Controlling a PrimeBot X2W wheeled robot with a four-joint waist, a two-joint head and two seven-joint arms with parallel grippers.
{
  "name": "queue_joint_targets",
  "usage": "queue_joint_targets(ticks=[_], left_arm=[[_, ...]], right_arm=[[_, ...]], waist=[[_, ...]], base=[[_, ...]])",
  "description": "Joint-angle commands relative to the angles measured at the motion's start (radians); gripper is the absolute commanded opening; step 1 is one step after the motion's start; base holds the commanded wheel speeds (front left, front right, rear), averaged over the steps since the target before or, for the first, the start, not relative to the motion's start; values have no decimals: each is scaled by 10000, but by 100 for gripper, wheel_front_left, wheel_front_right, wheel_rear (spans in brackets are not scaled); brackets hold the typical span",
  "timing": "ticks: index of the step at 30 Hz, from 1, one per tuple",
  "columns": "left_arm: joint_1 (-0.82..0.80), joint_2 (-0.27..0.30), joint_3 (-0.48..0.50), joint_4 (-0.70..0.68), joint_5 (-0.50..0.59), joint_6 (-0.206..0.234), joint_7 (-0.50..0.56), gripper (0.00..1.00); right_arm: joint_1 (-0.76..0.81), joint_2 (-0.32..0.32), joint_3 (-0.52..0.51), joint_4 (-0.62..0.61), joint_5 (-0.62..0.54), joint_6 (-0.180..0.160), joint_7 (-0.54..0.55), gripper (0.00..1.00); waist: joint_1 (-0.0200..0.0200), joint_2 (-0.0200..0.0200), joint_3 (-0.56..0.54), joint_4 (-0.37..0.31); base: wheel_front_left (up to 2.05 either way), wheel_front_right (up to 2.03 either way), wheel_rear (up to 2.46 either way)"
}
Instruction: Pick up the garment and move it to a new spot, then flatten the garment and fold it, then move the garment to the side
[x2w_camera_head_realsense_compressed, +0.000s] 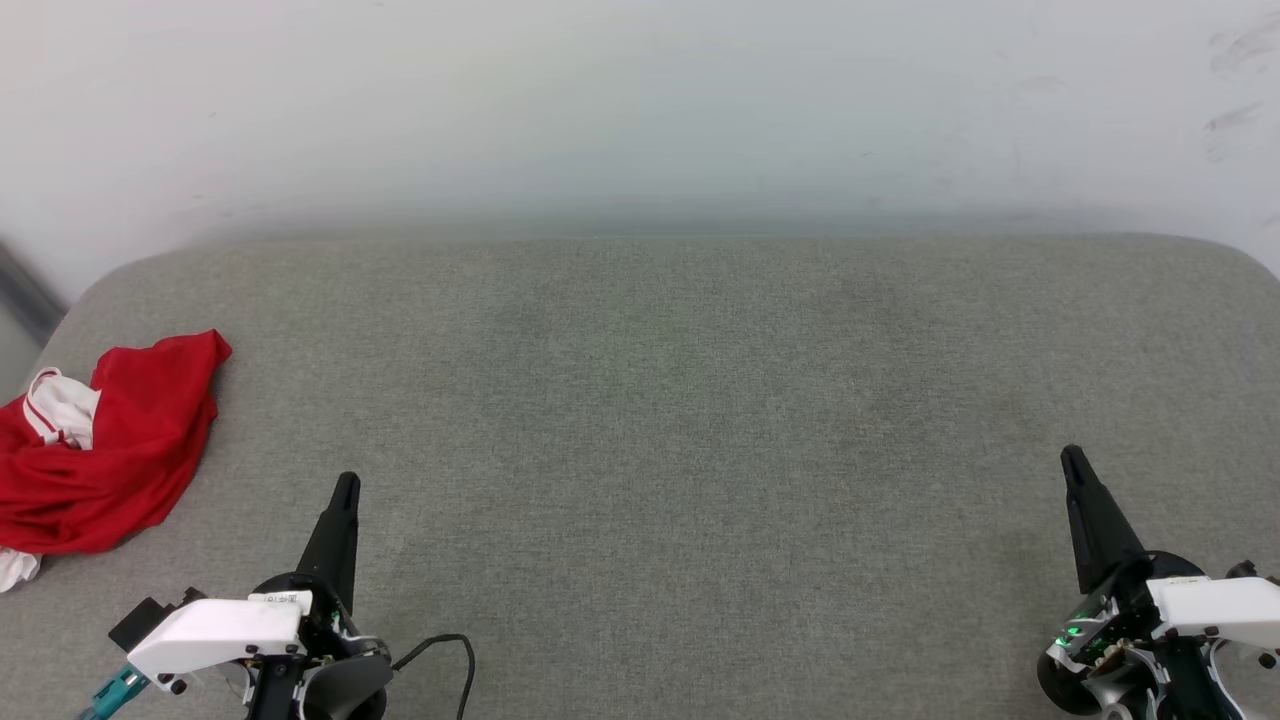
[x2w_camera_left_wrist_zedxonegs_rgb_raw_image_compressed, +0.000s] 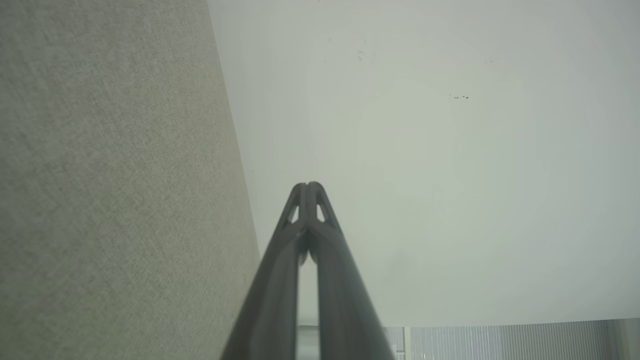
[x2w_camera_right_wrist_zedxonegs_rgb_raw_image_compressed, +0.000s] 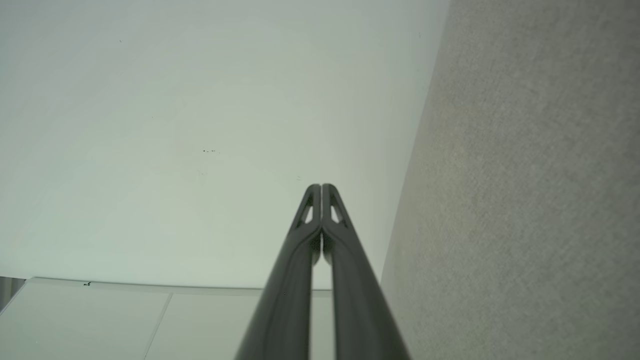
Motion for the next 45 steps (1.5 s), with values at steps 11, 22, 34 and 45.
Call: queue_joint_targets(ticks=[11, 22, 34, 45], left_arm=[[-72, -9, 23, -1, 20, -19, 15, 0], [-72, -9, 21, -1, 19, -19, 14, 0], [170, -27, -35, 215, -1, 4, -7, 100], [372, -31, -6, -35, 671, 10, -538, 100]], right_arm=[[-129, 34, -1, 11, -48, -3, 11, 0], [-129, 34, 0, 11, -48, -3, 10, 0], [193, 6, 14, 226, 3, 0, -4, 100], [483, 9, 10, 73, -602, 0, -534, 100]], waist=[[0, 0, 0, 0], [0, 0, 0, 0], [0, 0, 0, 0], [0, 0, 8, -15]], base=[[0, 0, 0], [0, 0, 0], [0, 0, 0], [0, 0, 0]])
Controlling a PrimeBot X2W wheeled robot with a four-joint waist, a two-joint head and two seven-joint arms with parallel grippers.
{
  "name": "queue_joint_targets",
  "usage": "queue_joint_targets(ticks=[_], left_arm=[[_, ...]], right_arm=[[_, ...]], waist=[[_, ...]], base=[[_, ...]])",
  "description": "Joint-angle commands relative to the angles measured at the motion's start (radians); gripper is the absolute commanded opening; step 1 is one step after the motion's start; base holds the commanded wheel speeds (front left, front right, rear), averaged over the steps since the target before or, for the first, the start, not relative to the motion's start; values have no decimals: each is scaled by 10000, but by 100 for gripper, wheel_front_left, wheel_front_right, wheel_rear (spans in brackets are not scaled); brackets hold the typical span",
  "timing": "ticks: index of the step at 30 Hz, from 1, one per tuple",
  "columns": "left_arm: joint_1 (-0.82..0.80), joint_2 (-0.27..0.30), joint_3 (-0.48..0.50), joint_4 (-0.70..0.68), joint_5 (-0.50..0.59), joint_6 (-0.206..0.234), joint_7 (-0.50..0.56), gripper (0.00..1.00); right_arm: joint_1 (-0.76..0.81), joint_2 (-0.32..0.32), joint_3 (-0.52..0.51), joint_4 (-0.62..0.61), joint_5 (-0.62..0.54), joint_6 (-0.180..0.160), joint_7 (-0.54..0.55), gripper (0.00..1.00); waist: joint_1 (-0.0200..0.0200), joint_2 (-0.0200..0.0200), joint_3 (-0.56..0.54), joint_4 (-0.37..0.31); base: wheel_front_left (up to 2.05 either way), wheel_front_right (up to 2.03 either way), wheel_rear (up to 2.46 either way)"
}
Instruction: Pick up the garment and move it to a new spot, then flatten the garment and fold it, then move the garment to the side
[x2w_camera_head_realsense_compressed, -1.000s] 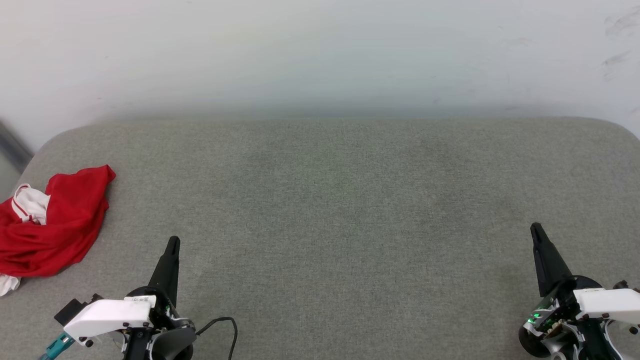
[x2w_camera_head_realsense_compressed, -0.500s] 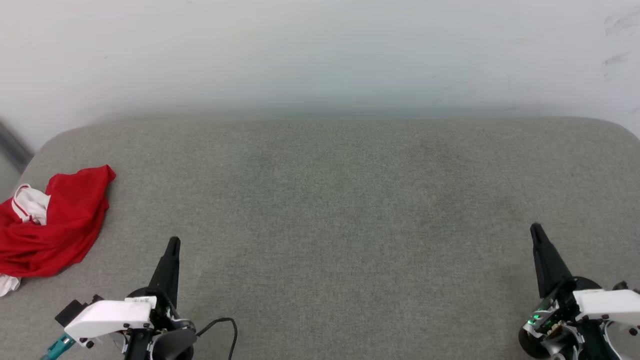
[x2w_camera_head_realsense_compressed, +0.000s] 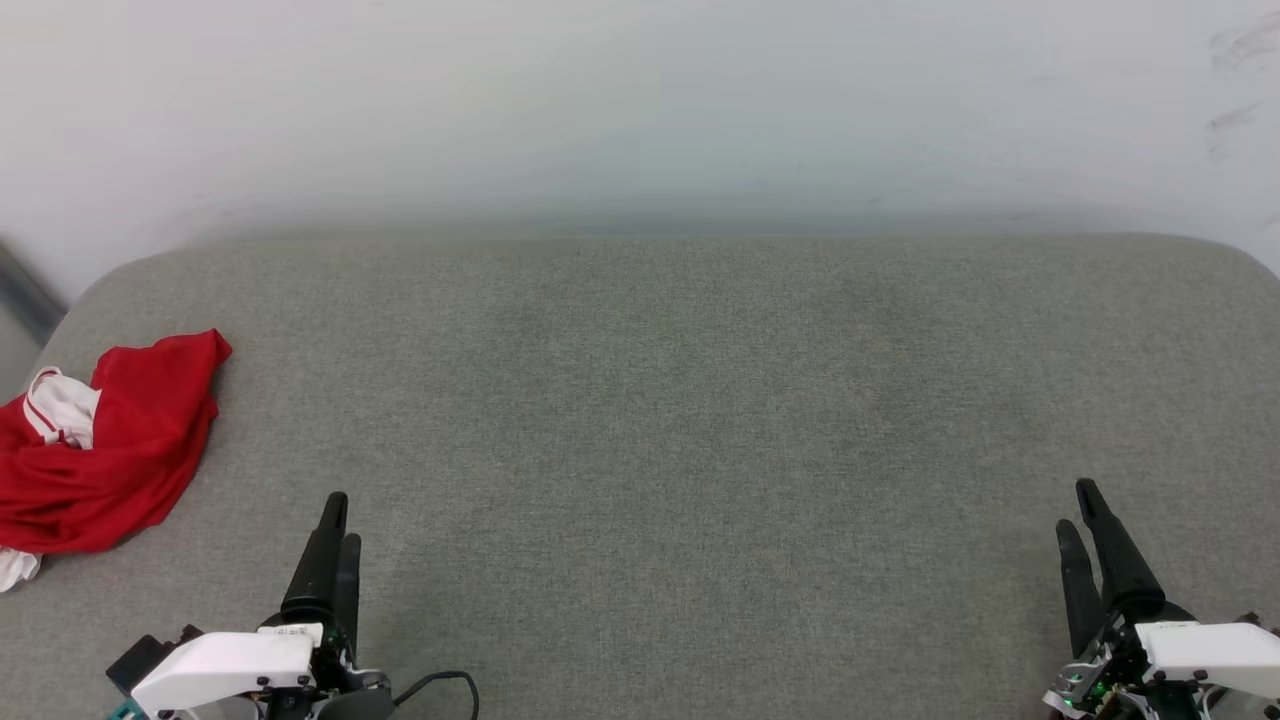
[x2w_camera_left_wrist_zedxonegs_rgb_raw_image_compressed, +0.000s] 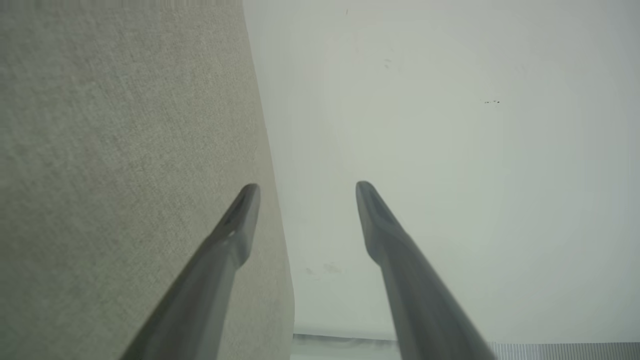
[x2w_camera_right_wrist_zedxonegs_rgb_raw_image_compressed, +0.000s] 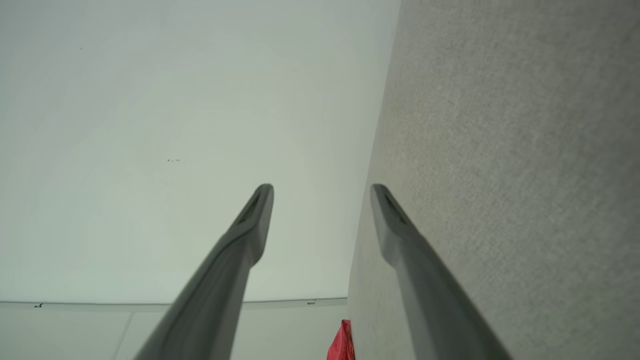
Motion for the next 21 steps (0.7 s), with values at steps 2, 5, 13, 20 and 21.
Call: queue_joint_targets(ticks=[2, 5, 13, 20, 21], left_arm=[[-99, 28, 100, -280, 417, 41, -147, 100], [-111, 29, 166, -477, 962, 171, -287, 100], [-19, 33, 24, -1131, 2636, 733, -633, 100], [107, 37, -225, -1513, 4171, 1223, -914, 100], [123, 37, -261, -1556, 4371, 1285, -951, 100]], right_arm=[[-64, -10, -67, -280, -406, 2, -143, 100], [-31, -10, -139, -484, -1106, 2, -281, 100], [109, -9, -197, -1084, -2908, 2, -627, 100], [242, -9, -83, -1636, -4514, 2, -908, 100], [267, -9, -54, -1710, -4727, 2, -948, 100]], waist=[[0, 0, 3, -3], [0, 0, 10, -7], [0, 0, 24, -19], [0, 0, 34, -27], [0, 0, 36, -28]], base=[[0, 0, 0], [0, 0, 0], [0, 0, 0], [0, 0, 0], [0, 0, 0]])
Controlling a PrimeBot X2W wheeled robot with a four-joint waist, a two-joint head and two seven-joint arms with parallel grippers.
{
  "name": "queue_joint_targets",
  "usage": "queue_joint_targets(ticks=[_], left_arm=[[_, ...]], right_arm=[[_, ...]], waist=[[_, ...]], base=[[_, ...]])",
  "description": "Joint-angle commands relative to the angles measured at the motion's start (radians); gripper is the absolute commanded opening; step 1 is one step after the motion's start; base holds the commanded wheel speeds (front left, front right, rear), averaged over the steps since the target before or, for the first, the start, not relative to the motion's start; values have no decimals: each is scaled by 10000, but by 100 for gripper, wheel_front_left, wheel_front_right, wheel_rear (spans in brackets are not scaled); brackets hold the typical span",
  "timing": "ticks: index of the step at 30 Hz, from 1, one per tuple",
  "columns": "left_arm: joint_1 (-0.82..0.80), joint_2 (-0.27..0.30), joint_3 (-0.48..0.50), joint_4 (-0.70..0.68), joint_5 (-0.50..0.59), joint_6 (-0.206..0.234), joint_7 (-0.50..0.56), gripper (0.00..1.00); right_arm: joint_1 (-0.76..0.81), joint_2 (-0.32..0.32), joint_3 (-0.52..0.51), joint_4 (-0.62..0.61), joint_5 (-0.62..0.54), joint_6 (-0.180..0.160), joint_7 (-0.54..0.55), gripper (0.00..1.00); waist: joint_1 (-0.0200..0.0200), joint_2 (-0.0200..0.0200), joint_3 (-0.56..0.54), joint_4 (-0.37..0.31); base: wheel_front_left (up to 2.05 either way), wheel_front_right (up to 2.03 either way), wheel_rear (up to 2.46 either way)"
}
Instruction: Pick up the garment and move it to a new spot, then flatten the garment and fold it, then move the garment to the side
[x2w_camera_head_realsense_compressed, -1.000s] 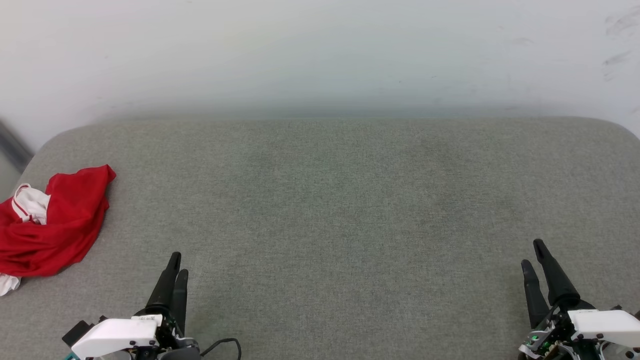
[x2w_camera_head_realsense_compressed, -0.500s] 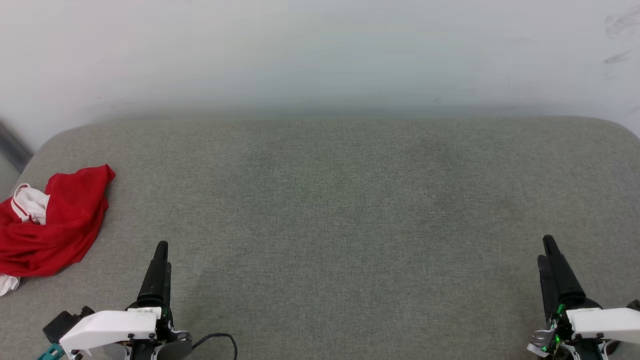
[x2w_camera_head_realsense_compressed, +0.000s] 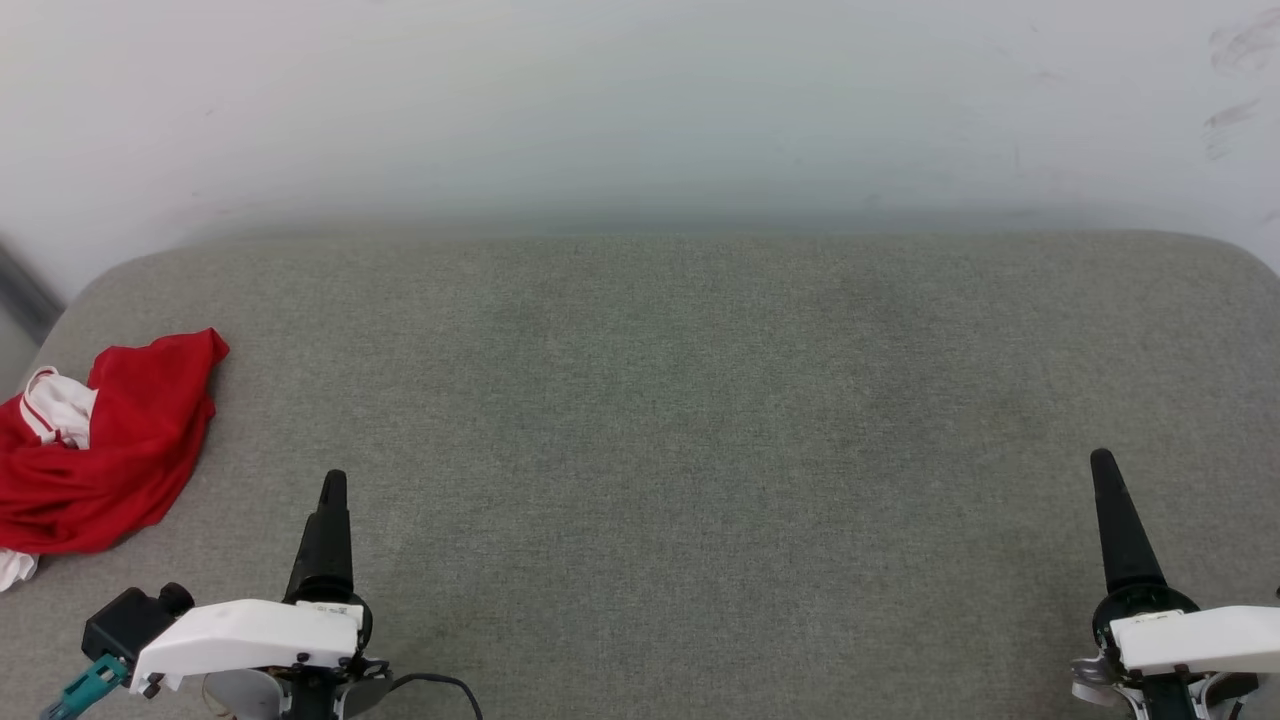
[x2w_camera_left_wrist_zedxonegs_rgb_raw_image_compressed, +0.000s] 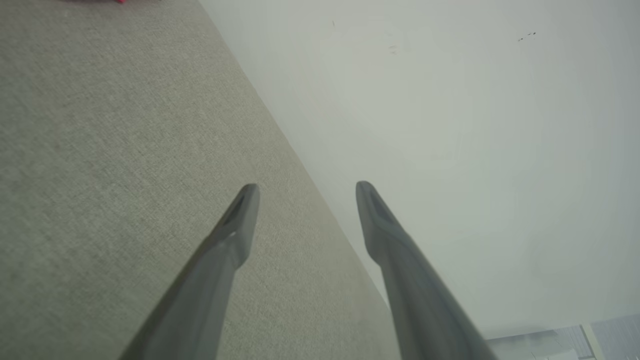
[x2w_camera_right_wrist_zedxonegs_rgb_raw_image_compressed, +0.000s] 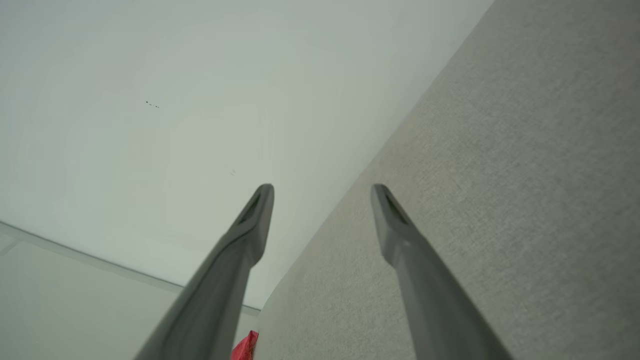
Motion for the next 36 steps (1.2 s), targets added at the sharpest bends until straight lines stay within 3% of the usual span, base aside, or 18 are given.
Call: queue_joint_targets(ticks=[1, 14, 36], left_arm=[[-19, 33, -62, -261, 424, 94, -106, 100], [219, 39, -496, -612, 2624, 777, -563, 100], [437, 45, -1078, -762, 5606, 978, -1220, 100]], right_arm=[[-30, -19, 32, -294, -417, 2, -105, 100], [308, -18, 223, -626, -2851, 1, -563, 100], [740, -16, 368, -1046, -5920, 1, -1222, 100]], waist=[[0, 0, 3, 0], [0, 0, 19, -19], [0, 0, 72, -34]], base=[[0, 0, 0], [0, 0, 0], [0, 0, 0]])
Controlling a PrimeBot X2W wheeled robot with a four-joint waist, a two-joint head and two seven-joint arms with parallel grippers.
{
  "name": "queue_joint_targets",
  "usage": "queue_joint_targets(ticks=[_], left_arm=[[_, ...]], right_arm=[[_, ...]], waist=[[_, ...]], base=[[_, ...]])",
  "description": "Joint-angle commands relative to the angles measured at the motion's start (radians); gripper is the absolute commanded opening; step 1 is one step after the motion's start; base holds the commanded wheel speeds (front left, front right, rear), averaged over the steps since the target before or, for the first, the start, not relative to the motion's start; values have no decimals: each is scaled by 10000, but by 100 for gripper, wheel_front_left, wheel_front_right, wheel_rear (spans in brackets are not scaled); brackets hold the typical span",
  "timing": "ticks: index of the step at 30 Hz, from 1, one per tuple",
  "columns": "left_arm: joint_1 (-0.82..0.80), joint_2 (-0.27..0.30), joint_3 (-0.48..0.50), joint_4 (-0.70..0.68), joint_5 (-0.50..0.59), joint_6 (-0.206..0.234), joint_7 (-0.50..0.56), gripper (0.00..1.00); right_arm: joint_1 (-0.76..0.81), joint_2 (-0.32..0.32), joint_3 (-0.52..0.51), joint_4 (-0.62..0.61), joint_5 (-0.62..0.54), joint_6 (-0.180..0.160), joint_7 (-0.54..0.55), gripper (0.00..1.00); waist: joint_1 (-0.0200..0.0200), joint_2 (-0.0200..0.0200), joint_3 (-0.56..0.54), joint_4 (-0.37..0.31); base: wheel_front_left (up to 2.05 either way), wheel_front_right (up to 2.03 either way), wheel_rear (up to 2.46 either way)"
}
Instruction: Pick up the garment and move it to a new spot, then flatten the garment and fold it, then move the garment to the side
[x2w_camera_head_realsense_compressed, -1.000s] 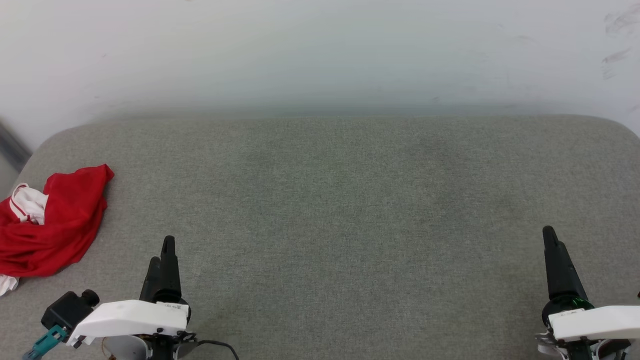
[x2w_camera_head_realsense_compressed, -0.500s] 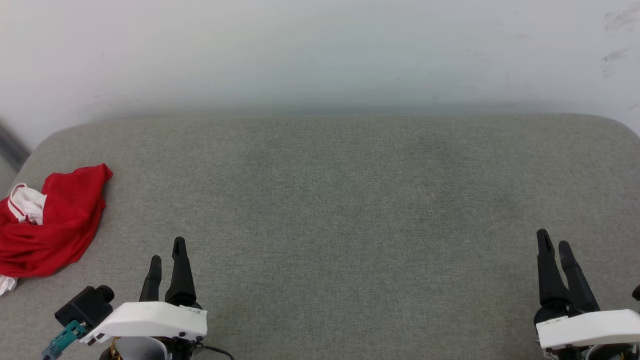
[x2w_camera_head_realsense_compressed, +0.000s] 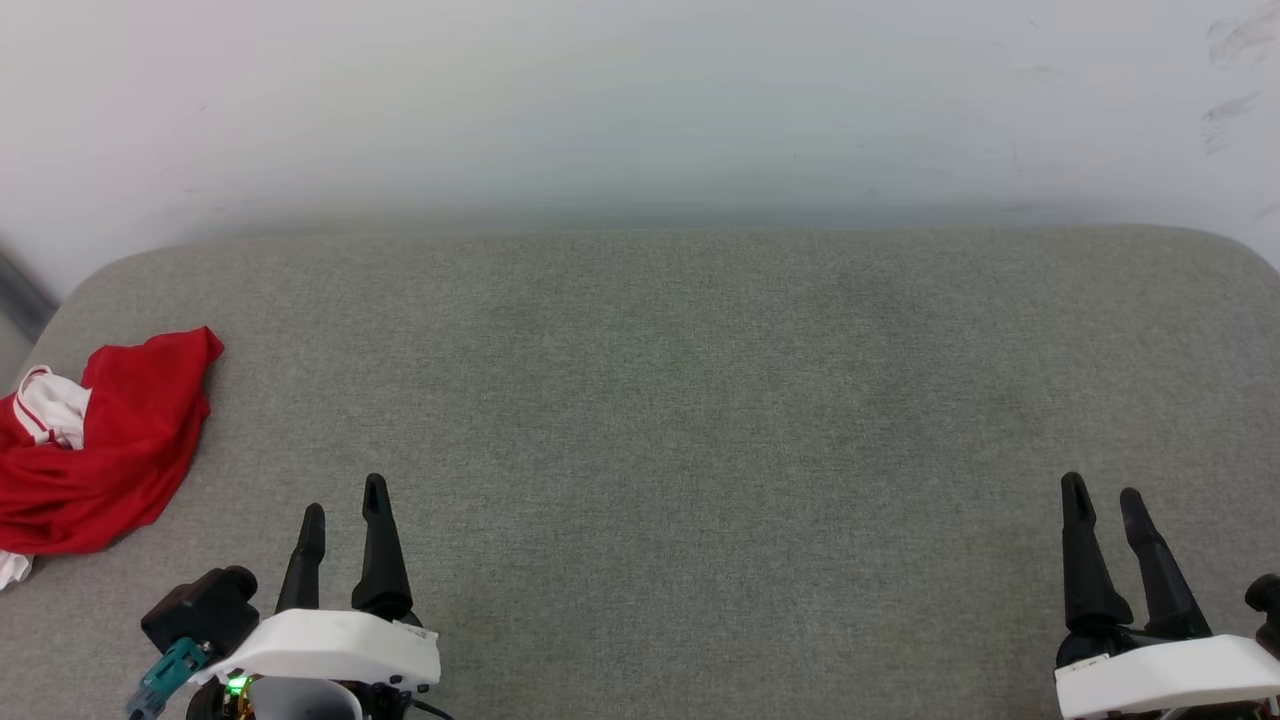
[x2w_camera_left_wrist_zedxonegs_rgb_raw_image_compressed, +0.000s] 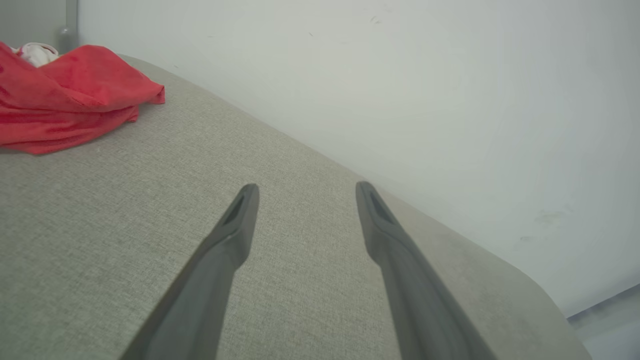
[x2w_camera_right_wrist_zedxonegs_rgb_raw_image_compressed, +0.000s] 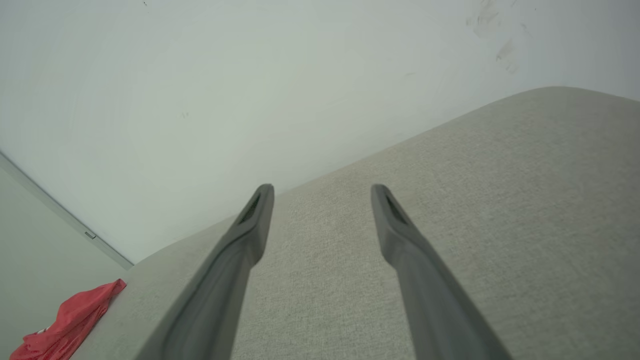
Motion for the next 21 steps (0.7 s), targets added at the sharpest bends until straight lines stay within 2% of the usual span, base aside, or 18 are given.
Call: queue_joint_targets(ticks=[1, 7, 21], left_arm=[[44, 29, -31, -138, 272, 47, -114, 100], [104, 31, -110, -174, 807, 91, -264, 100], [248, 35, -378, -190, 1963, -151, -595, 100]], right_arm=[[33, -17, 17, -163, -343, 1, -104, 100], [147, -16, 31, -202, -966, 1, -258, 100], [407, -14, 115, -365, -2222, 0, -596, 100]], waist=[[0, 0, 6, 7], [0, 0, 13, 12], [0, 0, 13, -10]], base=[[0, 0, 0], [0, 0, 0], [0, 0, 0]])
